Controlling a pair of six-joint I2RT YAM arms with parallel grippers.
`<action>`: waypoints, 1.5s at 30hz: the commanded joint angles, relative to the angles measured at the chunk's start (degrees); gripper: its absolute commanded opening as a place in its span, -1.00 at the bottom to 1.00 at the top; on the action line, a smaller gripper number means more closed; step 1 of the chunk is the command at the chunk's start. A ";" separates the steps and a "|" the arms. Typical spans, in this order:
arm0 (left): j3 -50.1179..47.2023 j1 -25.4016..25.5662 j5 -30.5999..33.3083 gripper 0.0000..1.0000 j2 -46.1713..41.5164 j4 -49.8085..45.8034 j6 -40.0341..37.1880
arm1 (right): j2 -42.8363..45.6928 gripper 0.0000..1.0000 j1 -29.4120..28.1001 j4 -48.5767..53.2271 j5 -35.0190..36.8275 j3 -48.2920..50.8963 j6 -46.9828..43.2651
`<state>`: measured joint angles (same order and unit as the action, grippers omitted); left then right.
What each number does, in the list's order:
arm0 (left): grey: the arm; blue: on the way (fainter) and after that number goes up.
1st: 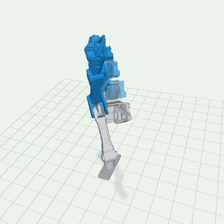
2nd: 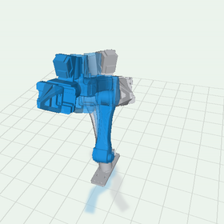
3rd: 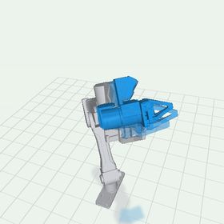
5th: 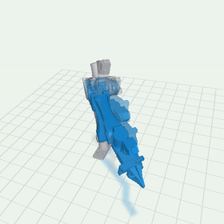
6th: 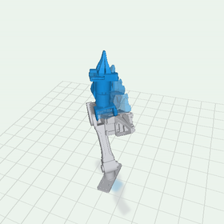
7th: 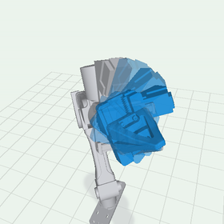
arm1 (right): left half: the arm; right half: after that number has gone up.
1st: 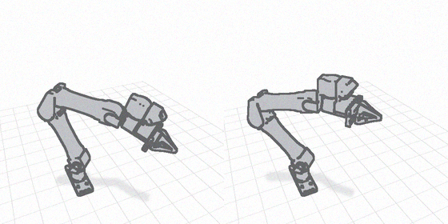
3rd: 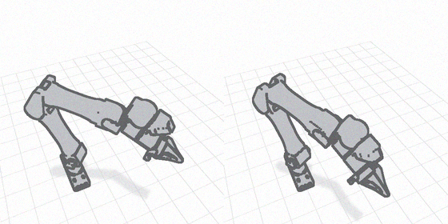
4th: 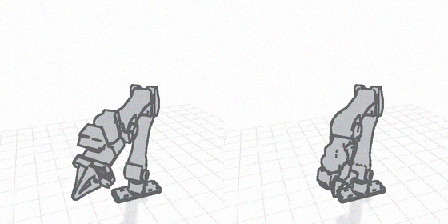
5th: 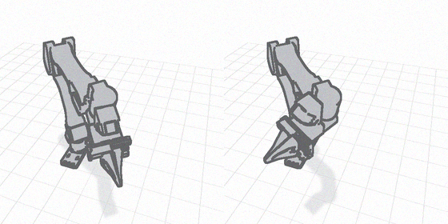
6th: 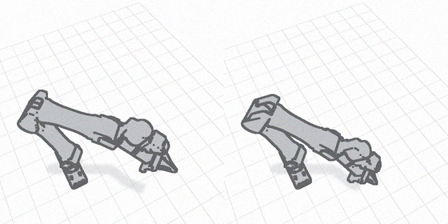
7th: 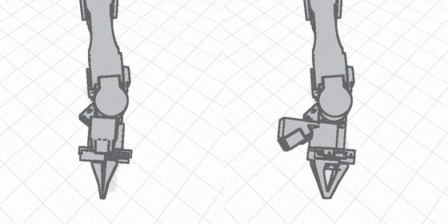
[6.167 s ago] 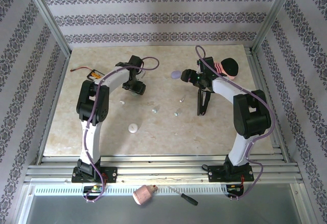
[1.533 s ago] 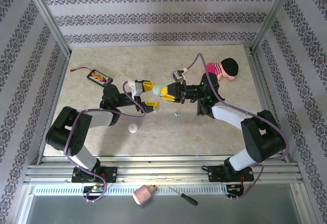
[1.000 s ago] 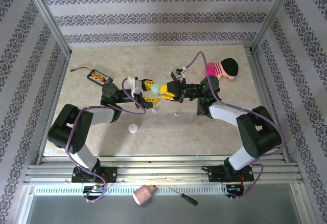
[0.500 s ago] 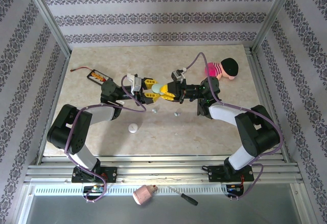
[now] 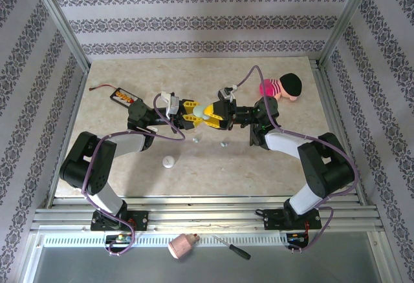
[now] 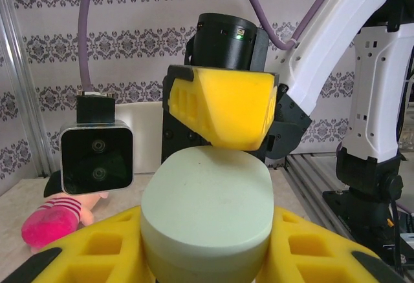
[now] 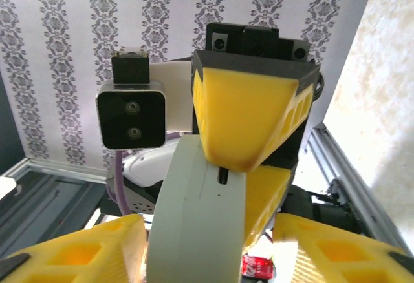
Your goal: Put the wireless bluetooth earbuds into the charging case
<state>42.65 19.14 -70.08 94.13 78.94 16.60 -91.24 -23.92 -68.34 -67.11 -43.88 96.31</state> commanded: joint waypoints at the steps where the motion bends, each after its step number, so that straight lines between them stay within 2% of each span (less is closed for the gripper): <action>1: 0.49 0.58 -0.71 -0.48 -0.30 2.81 3.18 | 2.84 0.21 1.11 3.29 0.01 -1.81 -7.65; 7: -0.68 0.50 0.48 -0.49 -1.38 2.79 5.36 | 3.55 0.34 2.58 5.44 -0.04 -0.90 -12.06; 15: -2.54 -0.48 1.95 -0.49 -2.28 2.75 5.83 | 6.31 0.36 5.06 13.99 3.88 -2.87 -22.42; 18: -2.93 -1.05 3.09 -0.49 -2.17 2.73 6.25 | 7.76 0.38 5.74 16.29 6.99 -4.04 -28.60; 22: -3.00 -1.38 3.55 -0.49 -1.76 2.72 6.81 | 9.92 0.42 6.64 21.31 8.42 -5.49 -42.24; 27: -2.38 -1.44 2.08 -0.49 -1.89 2.72 8.66 | 13.67 0.43 7.74 25.44 4.00 -6.39 -59.69; 31: -2.72 -1.47 0.76 -0.49 -2.60 2.76 9.20 | 17.12 0.52 8.01 28.94 -2.72 -5.72 -71.86; 35: -3.18 -1.40 -0.05 -0.49 -2.86 2.71 9.37 | 18.44 0.59 8.21 31.51 -5.87 -6.13 -78.19; 37: -3.62 -1.45 -0.14 -0.48 -2.88 2.74 9.15 | 18.52 0.60 8.20 36.38 -5.01 -7.53 -82.06; 39: -3.94 -1.46 -0.14 -0.48 -2.97 2.71 8.80 | 18.87 0.60 7.77 44.66 -0.91 -9.53 -88.82; 42: -4.28 -1.47 -0.48 -0.48 -2.80 2.71 8.45 | 19.08 0.64 5.44 63.74 8.41 -14.82 -103.74; 45: -4.16 -1.52 -1.34 -0.47 -2.62 2.72 8.59 | 18.78 0.65 4.56 71.03 9.02 -17.40 -109.87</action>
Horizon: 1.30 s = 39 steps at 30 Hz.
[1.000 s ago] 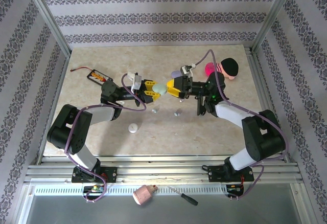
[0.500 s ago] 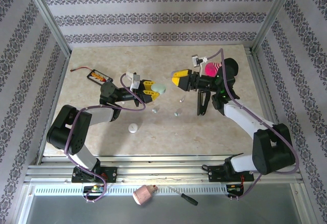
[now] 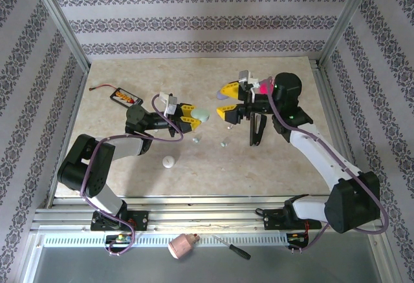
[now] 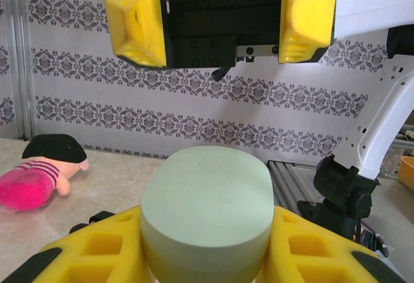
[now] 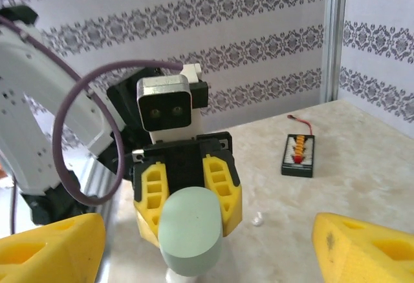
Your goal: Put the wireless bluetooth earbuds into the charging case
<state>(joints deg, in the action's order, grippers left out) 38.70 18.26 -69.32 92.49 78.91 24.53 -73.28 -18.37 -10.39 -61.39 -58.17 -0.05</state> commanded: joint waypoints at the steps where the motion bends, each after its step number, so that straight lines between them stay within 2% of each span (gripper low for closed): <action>1: -0.12 -0.66 -2.38 -0.48 -1.03 2.74 0.74 | 0.61 0.63 -1.26 16.47 3.28 -4.34 -15.99; 5: -0.17 -0.72 -3.23 -0.48 -1.31 2.74 0.02 | -0.39 0.60 -4.50 30.31 6.12 -9.25 -27.39; 11: -0.72 -0.77 -3.36 -0.47 -2.02 2.74 -0.76 | -4.49 0.56 -8.28 40.89 9.16 -15.45 -34.38; 21: -1.96 -0.73 -4.53 -0.47 -4.12 2.74 -2.09 | -11.74 0.44 -11.43 45.83 12.17 -21.63 -36.32; 33: -1.71 -0.83 -4.92 -0.47 -3.72 2.78 -2.03 | -13.91 0.05 -12.83 47.31 11.74 -23.83 -36.51; 39: -1.83 -0.81 -4.69 -0.46 -3.67 2.74 -2.02 | -13.37 -0.26 -12.83 47.31 12.43 -23.39 -36.03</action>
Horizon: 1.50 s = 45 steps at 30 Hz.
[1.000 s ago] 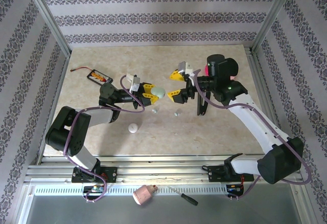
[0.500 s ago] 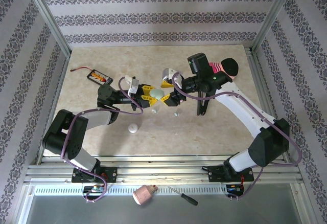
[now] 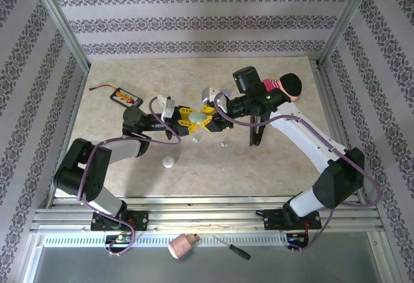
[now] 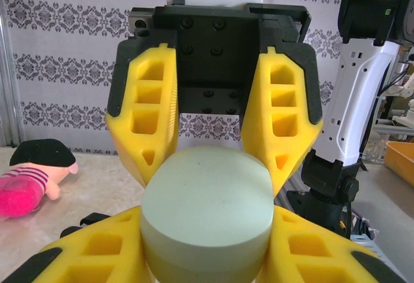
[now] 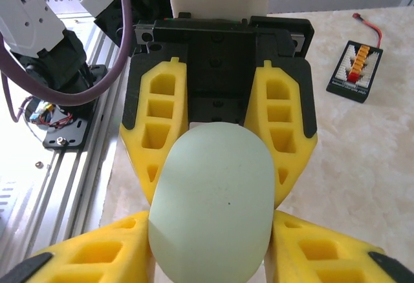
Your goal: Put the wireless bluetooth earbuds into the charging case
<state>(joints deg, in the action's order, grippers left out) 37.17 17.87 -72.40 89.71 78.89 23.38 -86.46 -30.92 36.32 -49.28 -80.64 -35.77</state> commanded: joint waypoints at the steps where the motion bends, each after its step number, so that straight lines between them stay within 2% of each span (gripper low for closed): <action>1: -0.33 -0.33 -1.59 -0.44 -0.94 2.76 -0.86 | 0.02 -0.28 -0.28 0.58 0.30 -0.77 -0.14; 4: -0.36 -0.33 -1.33 -0.33 -1.05 2.80 -1.05 | 0.89 -0.31 -0.28 -0.70 0.32 0.11 0.56; 8: -0.77 -0.38 -0.92 0.03 -1.05 2.76 -1.40 | 1.80 -0.33 0.04 -1.61 -0.19 0.90 1.20; 10: -0.88 -0.33 -0.73 0.13 -1.15 2.77 -1.40 | 2.14 -0.33 0.45 -2.22 -0.63 1.23 1.69; 16: -1.29 -0.39 -0.02 0.21 -1.60 2.80 -1.94 | 3.38 -0.35 1.73 -5.03 -4.47 2.54 3.58; 19: -1.06 -0.38 0.68 0.33 -1.40 2.76 -1.26 | 3.58 -0.36 1.91 -6.06 -5.21 3.08 3.90; 26: -0.24 -0.37 0.95 0.26 -1.00 2.89 0.30 | 2.81 -0.36 1.96 -5.73 -4.94 3.03 3.77; 30: 0.19 -0.38 0.69 0.14 -0.83 2.85 1.02 | 2.30 -0.37 1.91 -5.77 -4.85 3.12 3.60; 42: 1.58 -0.25 1.30 0.17 0.13 2.85 4.30 | 0.91 -0.37 1.88 -5.55 -5.04 2.90 3.16; 45: 1.61 -0.29 1.08 0.10 0.29 2.85 4.09 | 1.09 -0.38 1.96 -5.60 -5.08 2.95 3.16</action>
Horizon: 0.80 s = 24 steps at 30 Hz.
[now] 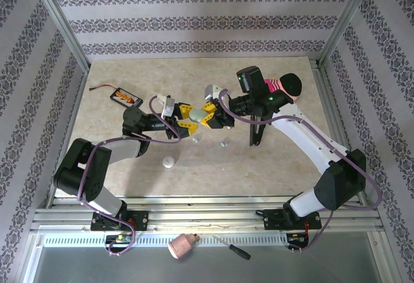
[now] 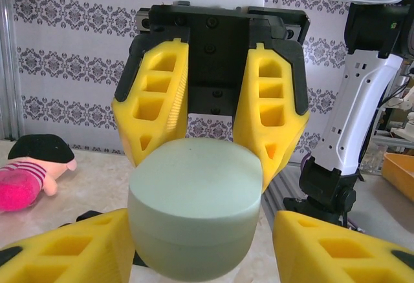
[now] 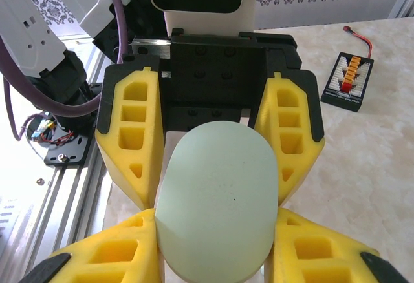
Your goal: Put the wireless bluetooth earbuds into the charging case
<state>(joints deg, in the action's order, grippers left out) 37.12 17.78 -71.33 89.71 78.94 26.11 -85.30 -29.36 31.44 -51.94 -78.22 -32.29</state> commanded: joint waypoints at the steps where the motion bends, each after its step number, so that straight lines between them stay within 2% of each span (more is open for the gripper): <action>1: 1.70 -0.15 -0.11 0.06 0.28 2.80 1.24 | -0.05 -0.38 0.38 -0.85 -2.53 0.52 -0.31; 6: 1.78 -0.11 -0.13 -0.13 0.27 2.80 1.49 | -0.04 -0.38 0.36 -0.87 -2.47 0.45 -0.23; 10: 1.76 -0.10 -0.03 -0.10 0.01 2.80 1.62 | -0.22 -0.38 0.27 -0.64 -2.20 0.38 -0.31; 13: 1.96 -0.06 0.09 0.04 0.03 2.80 2.16 | -0.40 -0.38 0.19 -0.65 -1.91 0.17 -0.31; 24: 2.07 -0.02 -0.21 0.05 0.31 2.82 2.26 | -0.77 -0.40 -0.17 -1.19 -2.72 -0.44 -0.23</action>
<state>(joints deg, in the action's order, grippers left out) 37.87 17.78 -71.09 89.73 78.94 27.51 -85.41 -29.39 31.40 -52.80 -78.22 -32.29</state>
